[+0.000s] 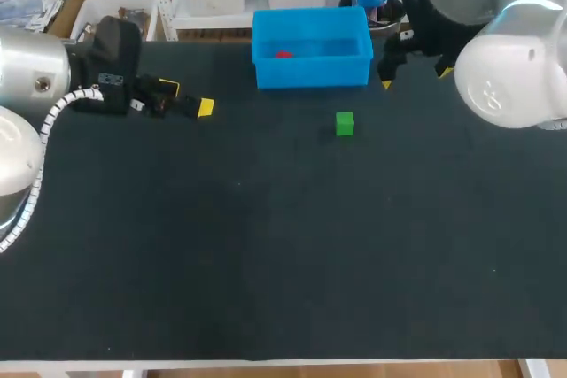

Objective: Use the left arm to pick the red cube and place it into the blue plastic box first, then use the right arm to grasp the green cube and put it into the same blue plastic box after the first action is fully finished.

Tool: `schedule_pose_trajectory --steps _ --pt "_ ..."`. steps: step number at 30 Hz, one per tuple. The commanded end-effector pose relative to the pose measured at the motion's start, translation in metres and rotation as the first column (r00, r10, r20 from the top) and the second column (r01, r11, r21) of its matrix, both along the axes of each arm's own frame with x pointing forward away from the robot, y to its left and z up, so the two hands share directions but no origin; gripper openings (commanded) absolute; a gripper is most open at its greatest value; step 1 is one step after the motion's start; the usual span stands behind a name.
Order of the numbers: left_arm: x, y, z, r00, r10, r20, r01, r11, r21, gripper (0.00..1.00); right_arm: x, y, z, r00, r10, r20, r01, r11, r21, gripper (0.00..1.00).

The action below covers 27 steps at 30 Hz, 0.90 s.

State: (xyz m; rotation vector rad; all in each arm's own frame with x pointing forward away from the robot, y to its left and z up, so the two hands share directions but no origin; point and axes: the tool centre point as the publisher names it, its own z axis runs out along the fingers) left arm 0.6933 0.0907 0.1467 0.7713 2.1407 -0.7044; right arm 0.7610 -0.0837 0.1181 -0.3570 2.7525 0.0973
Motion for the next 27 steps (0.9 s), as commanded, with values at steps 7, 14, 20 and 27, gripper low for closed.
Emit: schedule_pose_trajectory --steps 7,14,20,27 --pt "-0.001 0.002 -0.002 1.000 -0.003 0.008 0.003 1.000 -0.010 1.00 0.011 0.020 -0.011 0.996 -0.078 -0.041 0.079 0.997 0.026 1.00" --pt "-0.001 0.002 -0.002 1.000 -0.003 0.008 0.003 1.000 -0.010 1.00 0.022 0.048 -0.025 0.991 -0.105 -0.088 0.106 0.994 0.012 1.00" --pt "-0.001 0.002 -0.002 1.000 -0.003 0.008 0.003 1.000 -0.010 1.00 0.029 0.067 -0.040 0.982 -0.131 -0.138 0.128 0.991 -0.027 1.00" --pt "-0.001 0.002 -0.002 1.000 -0.003 0.008 0.003 1.000 -0.010 1.00 0.036 0.082 -0.054 0.973 -0.164 -0.162 0.156 0.986 -0.066 1.00"
